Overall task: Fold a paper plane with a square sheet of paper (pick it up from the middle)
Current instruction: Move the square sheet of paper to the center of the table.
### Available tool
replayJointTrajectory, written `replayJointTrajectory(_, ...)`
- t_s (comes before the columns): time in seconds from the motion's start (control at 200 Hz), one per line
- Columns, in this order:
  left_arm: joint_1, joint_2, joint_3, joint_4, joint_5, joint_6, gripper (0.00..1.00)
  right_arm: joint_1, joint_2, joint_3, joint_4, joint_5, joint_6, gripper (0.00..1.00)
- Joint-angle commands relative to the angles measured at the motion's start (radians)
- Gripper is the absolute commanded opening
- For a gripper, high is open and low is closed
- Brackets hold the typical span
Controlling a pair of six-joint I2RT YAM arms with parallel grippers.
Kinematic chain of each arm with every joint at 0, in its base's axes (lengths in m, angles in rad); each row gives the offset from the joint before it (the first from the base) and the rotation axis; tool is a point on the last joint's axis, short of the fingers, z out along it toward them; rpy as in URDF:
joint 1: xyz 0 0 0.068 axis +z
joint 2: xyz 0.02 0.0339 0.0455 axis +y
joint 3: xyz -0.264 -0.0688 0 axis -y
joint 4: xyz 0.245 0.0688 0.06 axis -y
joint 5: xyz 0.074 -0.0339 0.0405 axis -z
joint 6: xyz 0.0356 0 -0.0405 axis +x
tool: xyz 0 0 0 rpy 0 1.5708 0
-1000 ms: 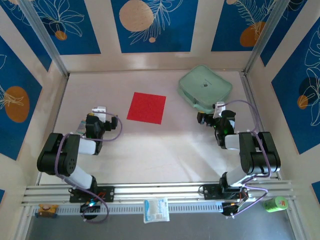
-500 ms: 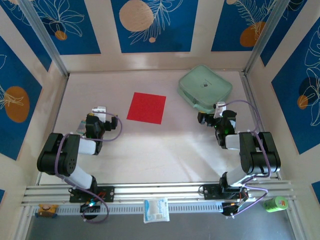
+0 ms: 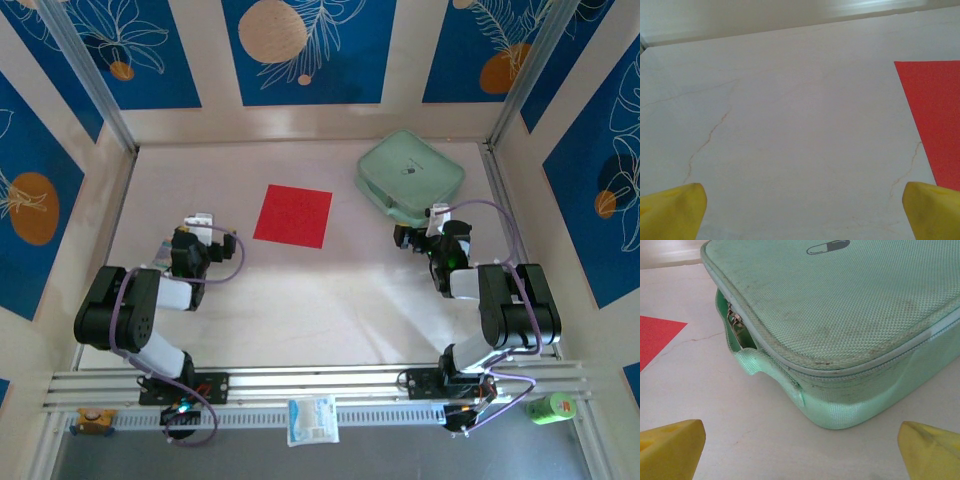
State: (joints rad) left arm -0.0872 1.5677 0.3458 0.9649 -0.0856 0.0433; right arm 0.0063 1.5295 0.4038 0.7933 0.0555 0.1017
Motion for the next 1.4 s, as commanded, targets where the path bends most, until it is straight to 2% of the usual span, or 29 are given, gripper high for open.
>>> replayJointTrajectory(0.0,0.007,-0.005,0.001,0.027,0.024,0.017,1.0,0.008,-0.012,0.007,0.023,0.019,-0.025,0.99)
replayJointTrajectory(0.325,0.007,-0.025,-0.027,0.062,0.04,0.022,1.0,0.03,-0.033,-0.029,0.07,0.03,-0.049,0.99)
replayJointTrajectory(0.59,0.008,-0.188,-0.032,-0.072,-0.028,-0.008,1.0,0.009,-0.089,0.01,-0.042,0.021,-0.021,0.99)
replayJointTrajectory(0.675,0.008,-0.266,0.002,-0.196,-0.02,-0.013,1.0,0.006,-0.14,0.053,-0.17,0.032,-0.006,0.99)
replayJointTrajectory(0.81,0.009,-0.339,0.145,-0.538,-0.073,-0.104,1.0,0.025,-0.245,0.123,-0.405,0.094,0.032,0.99)
replayJointTrajectory(0.915,0.01,-0.318,0.281,-0.783,0.039,-0.14,1.0,0.027,-0.303,0.22,-0.645,0.129,0.136,0.99)
replayJointTrajectory(1.005,0.01,-0.267,0.392,-0.935,0.121,-0.259,1.0,0.027,-0.33,0.297,-0.798,0.043,0.231,0.99)
replayJointTrajectory(1.04,0.012,-0.24,0.43,-0.972,0.163,-0.307,1.0,0.026,-0.337,0.321,-0.85,0.043,0.331,0.99)
replayJointTrajectory(1.07,0.012,-0.215,0.462,-0.986,0.219,-0.332,1.0,0.013,-0.34,0.348,-0.913,-0.012,0.405,0.99)
replayJointTrajectory(1.135,0.012,-0.146,0.526,-0.994,0.334,-0.391,1.0,-0.003,-0.329,0.347,-0.902,-0.181,0.438,0.99)
replayJointTrajectory(1.215,0.008,-0.046,0.61,-0.986,0.469,-0.484,1.0,0.011,-0.328,0.323,-0.854,-0.303,0.481,0.99)
replayJointTrajectory(1.31,-0.021,0.069,0.711,-0.977,0.581,-0.548,1.0,0.058,-0.327,0.314,-0.853,-0.3,0.512,0.99)
replayJointTrajectory(1.395,-0.068,0.161,0.822,-1.049,0.597,-0.531,1.0,0.095,-0.31,0.316,-0.869,-0.299,0.532,0.99)
